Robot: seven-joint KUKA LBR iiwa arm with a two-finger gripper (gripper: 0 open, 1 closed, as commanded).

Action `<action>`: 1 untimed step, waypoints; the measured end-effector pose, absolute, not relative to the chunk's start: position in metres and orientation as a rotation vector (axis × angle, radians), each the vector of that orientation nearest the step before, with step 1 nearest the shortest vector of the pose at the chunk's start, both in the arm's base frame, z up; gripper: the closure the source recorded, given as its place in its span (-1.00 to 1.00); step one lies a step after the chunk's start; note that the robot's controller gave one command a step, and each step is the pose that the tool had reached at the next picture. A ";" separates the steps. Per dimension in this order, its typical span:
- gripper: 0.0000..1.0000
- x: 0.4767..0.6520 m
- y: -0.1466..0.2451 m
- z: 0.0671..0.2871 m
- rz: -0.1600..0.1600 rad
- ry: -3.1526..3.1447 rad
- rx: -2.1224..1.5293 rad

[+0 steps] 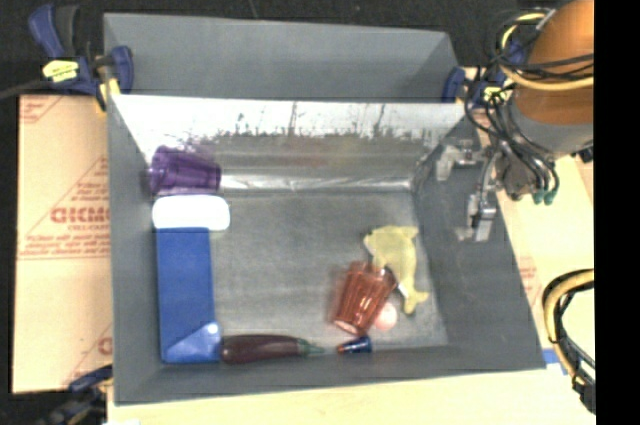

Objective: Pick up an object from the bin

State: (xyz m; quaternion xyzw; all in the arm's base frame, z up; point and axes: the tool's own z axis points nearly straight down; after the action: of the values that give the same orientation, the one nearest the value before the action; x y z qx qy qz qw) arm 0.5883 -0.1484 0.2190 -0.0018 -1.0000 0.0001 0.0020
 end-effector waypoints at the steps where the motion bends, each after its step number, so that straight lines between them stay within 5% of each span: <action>1: -1.00 0.590 -0.148 0.224 0.003 -3.146 0.000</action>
Offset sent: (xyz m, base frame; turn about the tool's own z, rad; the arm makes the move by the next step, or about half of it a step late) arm -0.0278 0.0117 -0.1490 0.2547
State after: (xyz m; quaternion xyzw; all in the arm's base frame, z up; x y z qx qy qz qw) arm 0.5900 -0.1479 0.2239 0.0000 -1.0000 0.0009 -0.0022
